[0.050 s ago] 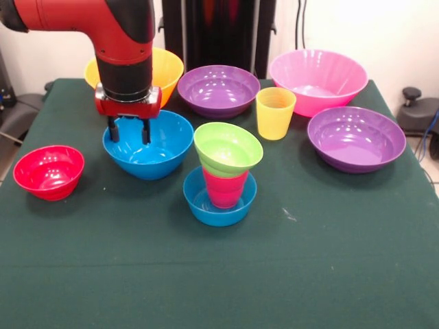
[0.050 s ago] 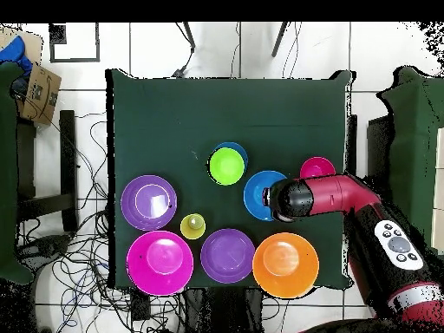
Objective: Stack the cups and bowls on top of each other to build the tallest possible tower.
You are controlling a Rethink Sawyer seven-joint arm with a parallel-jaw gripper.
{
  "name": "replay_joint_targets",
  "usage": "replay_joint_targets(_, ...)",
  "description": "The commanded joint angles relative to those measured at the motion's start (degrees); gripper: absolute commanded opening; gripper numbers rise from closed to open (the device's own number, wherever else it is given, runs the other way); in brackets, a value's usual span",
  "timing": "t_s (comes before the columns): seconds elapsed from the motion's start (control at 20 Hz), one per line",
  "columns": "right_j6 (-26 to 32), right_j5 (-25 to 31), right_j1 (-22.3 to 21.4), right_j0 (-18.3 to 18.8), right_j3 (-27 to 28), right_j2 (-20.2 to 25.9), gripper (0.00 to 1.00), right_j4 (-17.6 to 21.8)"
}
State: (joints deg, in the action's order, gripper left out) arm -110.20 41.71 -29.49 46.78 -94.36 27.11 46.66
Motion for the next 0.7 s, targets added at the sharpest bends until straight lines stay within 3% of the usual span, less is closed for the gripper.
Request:
replay_joint_targets(0.05,14.0,1.4,0.3,0.9,2.3,2.6,1.00,1.4)
replay_joint_targets(0.7,17.7,3.5,-0.7,4.3,3.0,5.1,1.00,0.9)
